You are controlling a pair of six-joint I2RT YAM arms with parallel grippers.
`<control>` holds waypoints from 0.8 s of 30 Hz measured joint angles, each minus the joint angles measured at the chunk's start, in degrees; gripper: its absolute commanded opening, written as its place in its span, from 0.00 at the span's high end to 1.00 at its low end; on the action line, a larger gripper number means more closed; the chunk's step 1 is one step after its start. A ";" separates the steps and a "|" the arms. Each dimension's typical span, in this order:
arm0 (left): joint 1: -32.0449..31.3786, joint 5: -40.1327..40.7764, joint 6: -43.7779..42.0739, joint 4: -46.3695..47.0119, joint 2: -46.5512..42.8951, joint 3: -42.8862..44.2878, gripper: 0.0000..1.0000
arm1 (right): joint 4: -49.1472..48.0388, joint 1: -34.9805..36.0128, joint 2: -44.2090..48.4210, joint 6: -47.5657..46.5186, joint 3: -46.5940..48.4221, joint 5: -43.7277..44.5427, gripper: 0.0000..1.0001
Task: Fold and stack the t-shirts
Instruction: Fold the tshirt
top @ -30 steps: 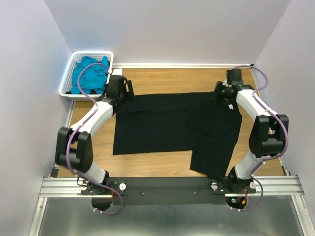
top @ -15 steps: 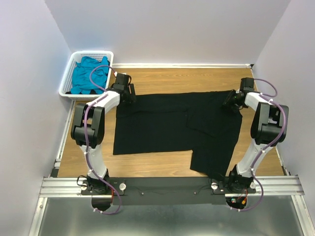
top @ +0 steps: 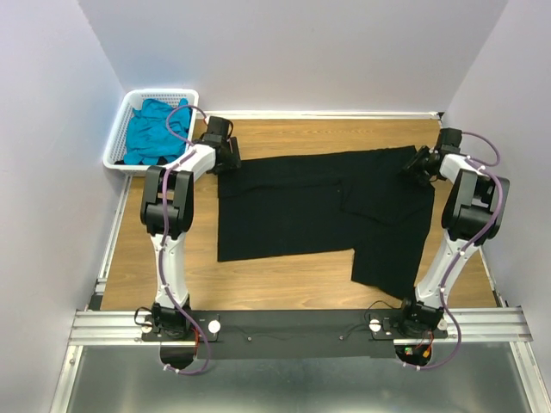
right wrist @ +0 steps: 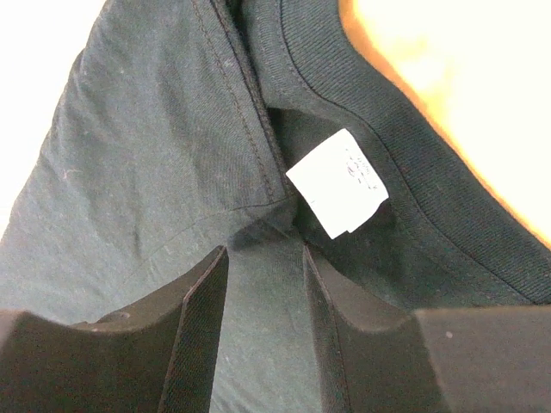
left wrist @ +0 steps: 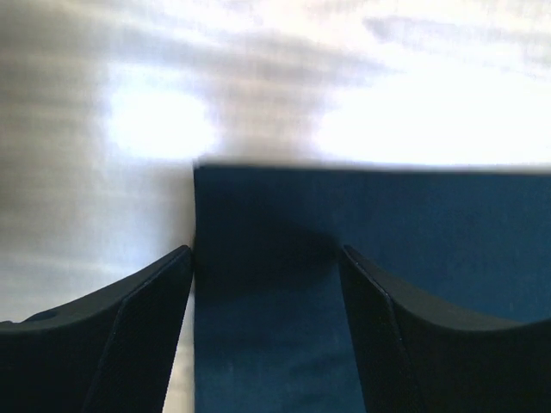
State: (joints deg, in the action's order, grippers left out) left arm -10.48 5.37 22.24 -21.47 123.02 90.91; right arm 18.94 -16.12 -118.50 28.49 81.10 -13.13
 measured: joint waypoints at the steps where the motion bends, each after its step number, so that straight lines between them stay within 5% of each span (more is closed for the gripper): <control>1: 0.04 0.04 0.00 -0.15 0.63 0.94 0.25 | -0.11 -0.02 -0.35 0.00 0.52 0.07 0.51; 11: 1.11 -0.02 1.49 -2.67 4.72 7.96 0.22 | -0.92 -0.04 -2.14 -1.62 3.34 1.03 0.48; 24: -3.89 -3.17 7.98 3.45 -11.23 -1.53 0.25 | -1.07 -0.09 1.88 -2.19 4.07 -3.26 0.48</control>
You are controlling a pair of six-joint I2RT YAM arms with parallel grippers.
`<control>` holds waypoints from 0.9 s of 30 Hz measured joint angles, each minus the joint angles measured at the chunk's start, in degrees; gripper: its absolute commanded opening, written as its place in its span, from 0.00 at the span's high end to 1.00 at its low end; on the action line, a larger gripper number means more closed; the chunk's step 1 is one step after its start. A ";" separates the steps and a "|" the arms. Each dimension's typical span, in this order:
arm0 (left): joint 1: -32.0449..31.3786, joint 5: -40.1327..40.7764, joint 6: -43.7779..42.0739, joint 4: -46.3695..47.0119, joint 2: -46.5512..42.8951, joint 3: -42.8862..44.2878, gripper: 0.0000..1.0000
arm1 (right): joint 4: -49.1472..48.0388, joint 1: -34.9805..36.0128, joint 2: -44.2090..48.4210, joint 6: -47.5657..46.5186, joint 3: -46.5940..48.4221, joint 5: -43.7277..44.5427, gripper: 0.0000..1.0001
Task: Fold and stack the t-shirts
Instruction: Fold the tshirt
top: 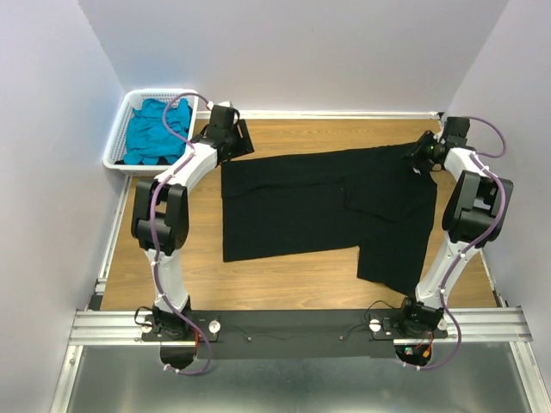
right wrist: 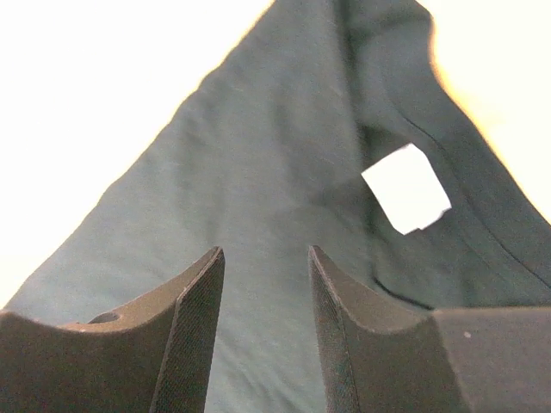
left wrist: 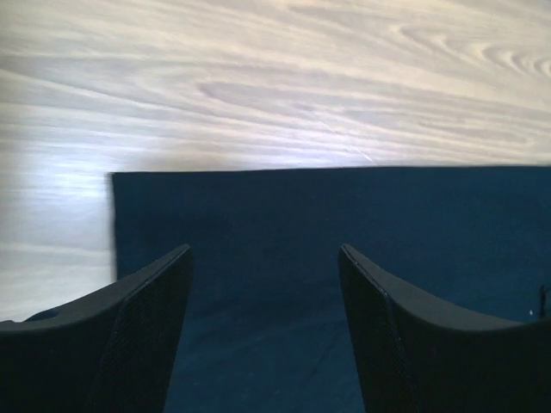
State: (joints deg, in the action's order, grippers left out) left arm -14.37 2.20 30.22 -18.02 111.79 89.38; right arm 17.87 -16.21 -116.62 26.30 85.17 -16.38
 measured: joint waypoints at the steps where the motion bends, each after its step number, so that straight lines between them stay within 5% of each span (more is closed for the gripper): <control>1: -0.11 -0.85 0.31 0.44 1.05 0.17 0.25 | -0.52 0.00 -0.20 0.42 0.79 -0.96 0.48; 8: 0.31 -2.10 1.20 -0.39 11.04 1.60 0.27 | -4.74 0.00 -5.25 2.40 7.58 -5.81 0.49; 27: 4.66 -6.12 2.89 -3.93 19.76 14.91 0.34 | -11.96 -1.73 -18.73 12.98 14.78 -7.52 0.48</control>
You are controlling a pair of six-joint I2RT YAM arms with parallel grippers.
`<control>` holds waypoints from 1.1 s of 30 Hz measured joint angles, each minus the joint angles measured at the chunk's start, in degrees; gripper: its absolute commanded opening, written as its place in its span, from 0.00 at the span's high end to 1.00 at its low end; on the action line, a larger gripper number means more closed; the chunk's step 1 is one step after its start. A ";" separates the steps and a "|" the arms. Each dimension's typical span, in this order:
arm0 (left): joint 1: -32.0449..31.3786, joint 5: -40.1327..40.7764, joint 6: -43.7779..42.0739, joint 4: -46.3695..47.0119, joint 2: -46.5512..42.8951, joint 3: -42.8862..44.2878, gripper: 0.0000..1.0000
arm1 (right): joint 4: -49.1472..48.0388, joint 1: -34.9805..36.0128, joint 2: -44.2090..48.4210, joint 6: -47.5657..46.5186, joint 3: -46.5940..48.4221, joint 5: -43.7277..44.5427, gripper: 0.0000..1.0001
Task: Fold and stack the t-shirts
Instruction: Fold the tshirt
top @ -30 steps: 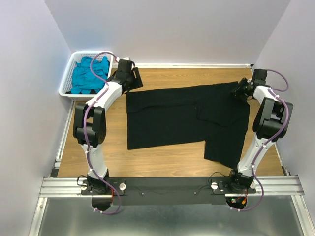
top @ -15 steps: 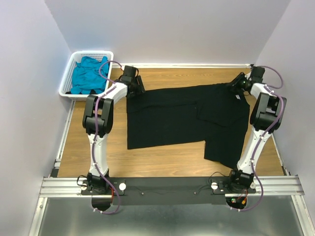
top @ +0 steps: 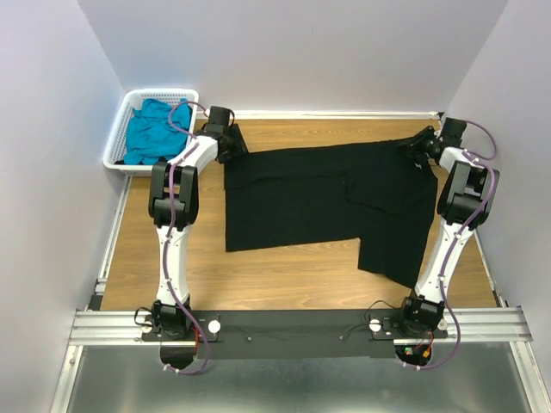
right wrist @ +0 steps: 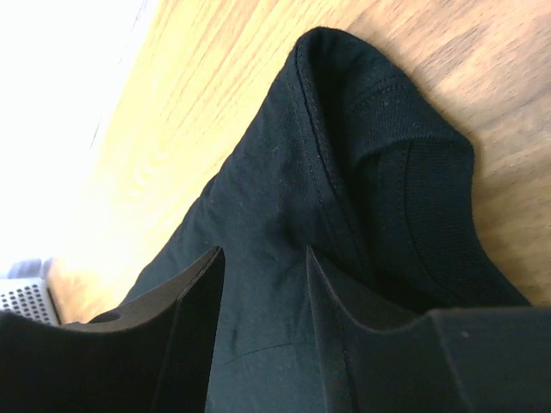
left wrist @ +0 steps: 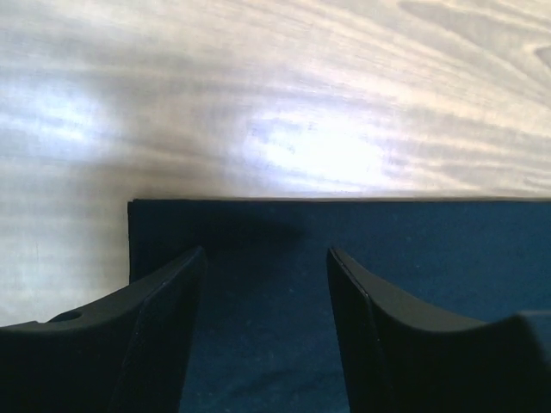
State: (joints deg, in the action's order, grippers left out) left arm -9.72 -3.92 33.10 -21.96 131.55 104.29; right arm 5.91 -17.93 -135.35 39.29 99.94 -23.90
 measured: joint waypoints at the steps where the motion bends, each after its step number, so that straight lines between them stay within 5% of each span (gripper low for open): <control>1: 0.09 -0.07 -0.04 -0.35 0.63 1.07 0.34 | -0.15 -0.04 -0.09 0.31 0.00 0.00 0.48; 10: 1.27 -0.28 -0.83 -2.47 4.63 8.46 0.33 | -0.31 -0.13 0.52 -0.87 -0.07 0.52 0.38; 17: 1.77 0.09 -4.11 -1.38 2.71 9.35 0.16 | 4.70 -0.26 5.68 -7.02 -0.63 5.33 0.23; 20: 1.16 1.31 -5.11 -0.87 -3.02 4.87 0.13 | 7.89 0.31 12.11 -9.75 -2.58 8.63 0.21; 26: -3.39 7.10 -5.79 0.44 -28.22 -12.66 0.13 | 12.66 4.28 29.38 -14.29 -10.78 16.63 0.21; 33: -10.64 12.74 -2.91 -0.72 -50.97 -38.05 0.13 | 19.04 9.07 45.05 -17.68 -30.60 24.46 0.21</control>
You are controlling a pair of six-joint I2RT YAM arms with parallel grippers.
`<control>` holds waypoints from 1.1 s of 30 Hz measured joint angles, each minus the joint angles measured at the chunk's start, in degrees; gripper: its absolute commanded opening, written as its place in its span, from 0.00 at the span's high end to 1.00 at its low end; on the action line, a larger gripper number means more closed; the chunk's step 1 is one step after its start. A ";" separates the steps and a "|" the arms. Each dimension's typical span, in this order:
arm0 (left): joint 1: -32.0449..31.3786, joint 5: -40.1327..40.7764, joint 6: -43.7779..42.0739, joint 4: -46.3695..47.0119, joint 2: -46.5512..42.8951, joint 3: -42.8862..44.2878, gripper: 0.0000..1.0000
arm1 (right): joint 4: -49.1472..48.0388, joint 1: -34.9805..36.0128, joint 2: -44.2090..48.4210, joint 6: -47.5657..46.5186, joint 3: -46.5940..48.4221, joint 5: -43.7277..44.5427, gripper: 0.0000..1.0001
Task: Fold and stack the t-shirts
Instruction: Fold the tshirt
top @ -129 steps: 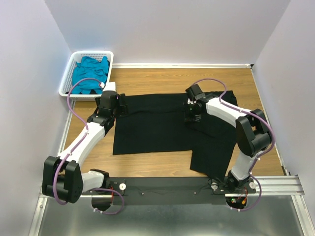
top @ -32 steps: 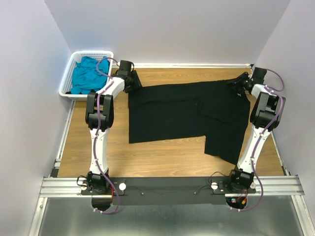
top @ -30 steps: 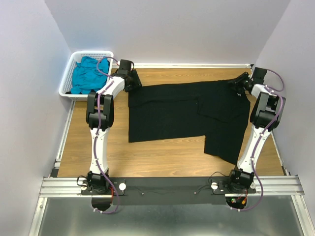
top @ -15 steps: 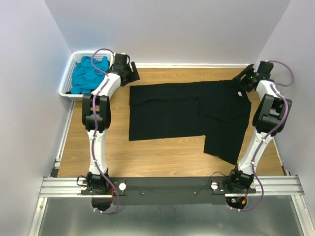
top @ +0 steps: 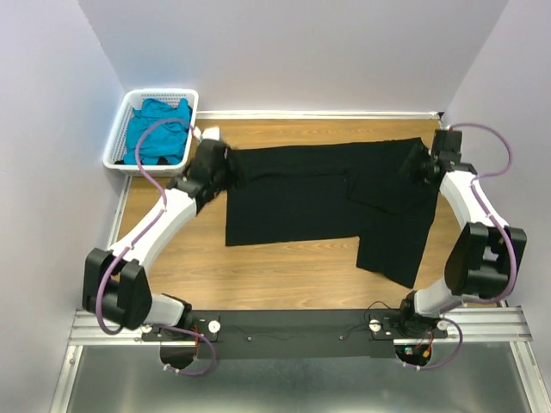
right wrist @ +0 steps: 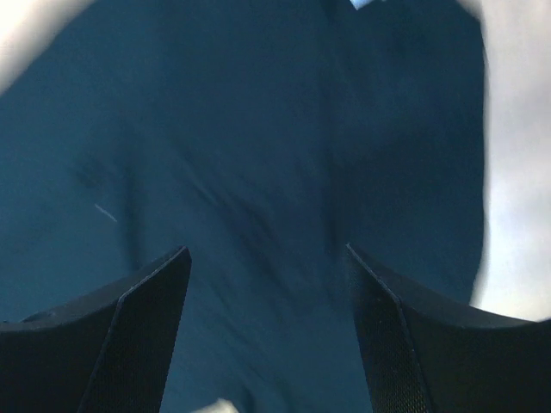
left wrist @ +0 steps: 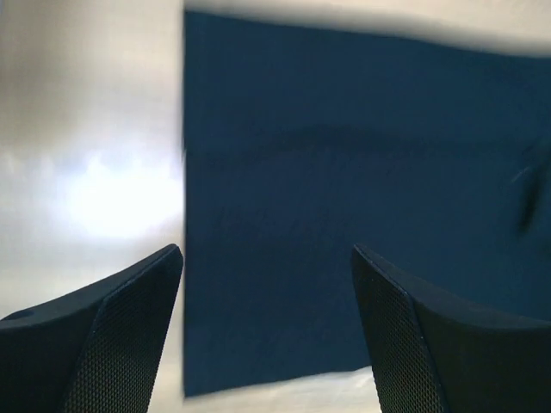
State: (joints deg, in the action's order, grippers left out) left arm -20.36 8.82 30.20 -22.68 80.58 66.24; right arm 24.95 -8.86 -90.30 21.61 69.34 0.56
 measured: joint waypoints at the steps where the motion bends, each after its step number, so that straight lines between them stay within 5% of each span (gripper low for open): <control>1: -0.55 0.66 0.61 -0.13 -1.36 -3.28 0.14 | 0.59 0.22 1.33 -0.11 -2.34 0.72 0.21; 10: -4.61 2.29 7.19 -6.51 -7.30 -24.61 0.21 | 4.90 4.28 9.42 0.17 -11.85 2.23 0.17; 18: -5.92 2.36 8.76 -5.84 -3.63 -24.48 0.39 | 5.01 5.33 9.97 0.17 -12.22 2.21 0.17; 33: -6.19 2.49 8.24 -5.29 2.49 -23.10 0.43 | 4.98 5.44 10.36 0.15 -12.39 2.25 0.17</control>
State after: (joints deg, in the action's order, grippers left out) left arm -26.55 11.31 38.44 -27.97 83.07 43.13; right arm 29.93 -3.42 -79.94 21.76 56.95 2.81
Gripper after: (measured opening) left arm 0.588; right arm 0.827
